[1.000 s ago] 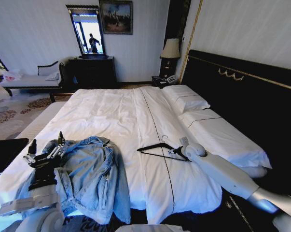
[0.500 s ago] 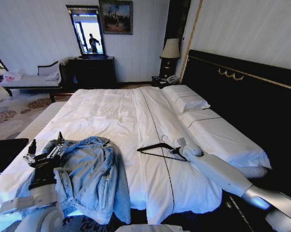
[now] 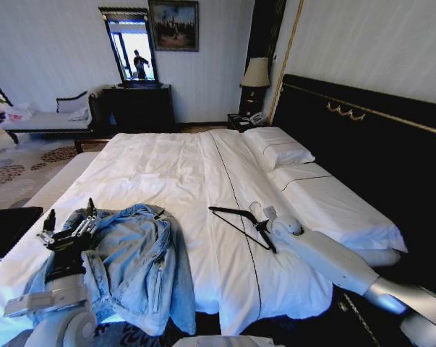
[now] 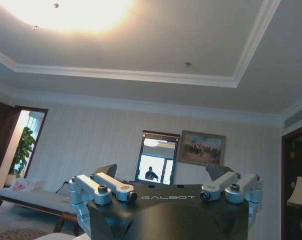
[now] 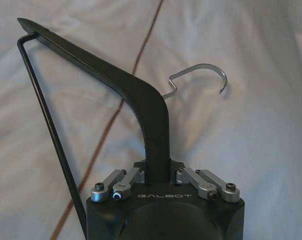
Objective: Pick up the clothes from the bed and hang them on the clothes hanger.
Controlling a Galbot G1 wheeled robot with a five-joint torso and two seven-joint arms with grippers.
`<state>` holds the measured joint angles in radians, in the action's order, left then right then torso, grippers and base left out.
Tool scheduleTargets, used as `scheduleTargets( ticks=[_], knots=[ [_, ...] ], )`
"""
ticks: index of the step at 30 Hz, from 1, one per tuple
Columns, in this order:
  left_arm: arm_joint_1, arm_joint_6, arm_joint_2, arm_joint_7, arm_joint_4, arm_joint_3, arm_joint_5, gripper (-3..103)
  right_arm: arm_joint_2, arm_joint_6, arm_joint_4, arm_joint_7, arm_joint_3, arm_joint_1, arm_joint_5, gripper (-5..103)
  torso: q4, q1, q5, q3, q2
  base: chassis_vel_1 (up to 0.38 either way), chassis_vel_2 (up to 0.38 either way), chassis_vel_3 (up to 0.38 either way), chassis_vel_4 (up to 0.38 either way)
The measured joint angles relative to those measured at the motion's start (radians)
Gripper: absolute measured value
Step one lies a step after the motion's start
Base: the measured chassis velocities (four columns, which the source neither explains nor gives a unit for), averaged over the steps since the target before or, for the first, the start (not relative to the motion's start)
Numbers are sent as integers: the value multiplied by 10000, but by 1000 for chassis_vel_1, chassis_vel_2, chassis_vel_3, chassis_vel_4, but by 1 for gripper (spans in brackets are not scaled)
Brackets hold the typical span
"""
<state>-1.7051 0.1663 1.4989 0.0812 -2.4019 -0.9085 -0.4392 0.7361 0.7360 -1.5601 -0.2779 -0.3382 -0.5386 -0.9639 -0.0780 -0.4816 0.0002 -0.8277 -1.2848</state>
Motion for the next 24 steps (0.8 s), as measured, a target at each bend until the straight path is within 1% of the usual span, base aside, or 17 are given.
scheduleTargets(
  ticks=[2,3,4,5,6,7,8,10,11,14,16,17,19,22,24],
  knots=[
    [-6,0,13,0,7,14,9,100,-292,-88,-729,-28,302,-258,43,22,0,0,-1,0,0,0,0,0,0],
    [-6,0,18,0,26,21,10,100,-524,-644,-1263,40,551,-471,214,22,-1,0,-1,1,0,0,0,0,0],
    [-6,0,18,0,26,21,10,100,-524,-644,-1263,40,551,-471,214,22,-1,0,-1,1,0,0,0,0,0],
    [-7,0,22,1,47,24,13,100,-702,-1363,-1599,252,726,-643,477,22,1,0,-3,1,0,0,0,0,0],
    [-6,0,24,2,54,23,15,100,-746,-1588,-1673,327,767,-691,576,22,1,0,-3,1,0,0,0,0,0],
    [-6,0,24,2,54,23,15,100,-746,-1588,-1673,327,767,-691,576,22,1,0,-3,1,0,0,0,0,0],
    [-14,1,32,6,80,29,39,100,-1028,-2791,-2061,940,1033,-988,1395,22,1,0,0,1,0,0,0,0,0],
    [-39,0,49,12,82,72,116,100,-1382,-3689,-2497,1574,1346,-1316,2244,22,0,0,-4,2,-1,0,0,0,0],
    [-39,0,49,12,82,72,116,100,-1382,-3689,-2497,1574,1346,-1316,2244,22,0,0,-4,2,-1,0,0,0,0],
    [-62,-10,80,20,45,161,259,100,-1685,-4337,-3087,1847,1542,-1738,2630,22,-2,1,-2,2,-1,0,0,0,0],
    [-66,-22,98,24,45,226,350,100,-1743,-4577,-3404,1839,1557,-1926,2855,22,0,1,0,2,0,0,0,0,0],
    [-66,-22,98,24,45,226,350,100,-1743,-4577,-3404,1839,1557,-1926,2855,22,0,1,0,2,0,0,0,0,0],
    [-41,-31,123,33,68,289,463,100,-1817,-4905,-3718,1751,1483,-2039,3145,22,0,1,-1,2,0,0,0,0,0],
    [-7,-43,157,40,71,333,543,100,-1877,-4926,-3959,1737,1428,-2035,3432,22,0,1,-3,1,-1,0,0,0,0],
    [8,-71,190,41,58,364,612,100,-1868,-4995,-4064,1665,1138,-1789,3551,22,-1,1,-3,1,-1,0,0,0,0]
  ],
)
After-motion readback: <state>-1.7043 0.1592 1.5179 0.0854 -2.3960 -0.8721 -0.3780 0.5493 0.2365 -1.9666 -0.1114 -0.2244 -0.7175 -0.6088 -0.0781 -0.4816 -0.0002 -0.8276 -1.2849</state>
